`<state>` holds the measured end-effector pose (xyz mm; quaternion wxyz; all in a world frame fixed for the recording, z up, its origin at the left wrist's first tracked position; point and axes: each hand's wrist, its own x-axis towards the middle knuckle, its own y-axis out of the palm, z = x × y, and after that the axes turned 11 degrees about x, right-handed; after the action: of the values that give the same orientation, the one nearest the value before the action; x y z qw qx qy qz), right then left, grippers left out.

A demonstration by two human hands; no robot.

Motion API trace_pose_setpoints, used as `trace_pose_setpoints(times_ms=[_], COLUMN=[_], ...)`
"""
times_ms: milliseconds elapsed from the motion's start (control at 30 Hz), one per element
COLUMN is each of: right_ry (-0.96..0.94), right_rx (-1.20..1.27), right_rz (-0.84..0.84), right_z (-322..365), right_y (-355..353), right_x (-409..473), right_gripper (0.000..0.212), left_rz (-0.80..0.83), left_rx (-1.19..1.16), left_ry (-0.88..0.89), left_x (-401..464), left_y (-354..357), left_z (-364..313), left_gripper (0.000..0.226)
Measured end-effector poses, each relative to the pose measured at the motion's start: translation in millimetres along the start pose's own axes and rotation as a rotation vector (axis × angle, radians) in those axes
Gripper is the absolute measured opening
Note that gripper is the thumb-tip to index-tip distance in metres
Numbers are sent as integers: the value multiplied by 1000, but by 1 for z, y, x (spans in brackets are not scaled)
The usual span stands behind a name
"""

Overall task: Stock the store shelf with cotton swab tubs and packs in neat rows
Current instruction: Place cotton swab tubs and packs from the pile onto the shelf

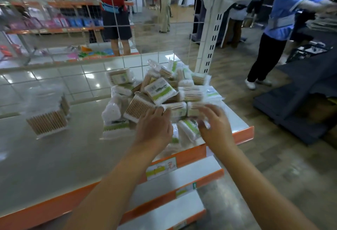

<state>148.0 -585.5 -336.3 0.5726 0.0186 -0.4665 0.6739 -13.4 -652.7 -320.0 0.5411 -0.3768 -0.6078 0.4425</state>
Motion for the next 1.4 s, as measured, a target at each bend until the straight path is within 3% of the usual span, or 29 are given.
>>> trace_pose_setpoints(times_ms=[100,233,533,967,1200,1400], right_ry=[64,242,264,117,249,200], right_rx=[-90,-159,-118,50,310,376], right_rz=[-24,148,222,53,-79,-168], right_z=[-22,-35,-40,-41,-17,1], right_y=[-6,-5,-2,-6,-13,-12], right_x=[19,32,37,19,16,16], right_gripper=[36,51,53,52,57,47], left_rz=[-23,-29,-69,-39,-60,-20], left_rx=[0,33,26,41,37,45], left_ry=[41,66,106,76,62,52], left_x=[16,22,21,19,17,16], left_y=[1,9,21,16,12,11], left_z=[-1,6,15,18,19,22], left_gripper=[41,41,36,38,39,42])
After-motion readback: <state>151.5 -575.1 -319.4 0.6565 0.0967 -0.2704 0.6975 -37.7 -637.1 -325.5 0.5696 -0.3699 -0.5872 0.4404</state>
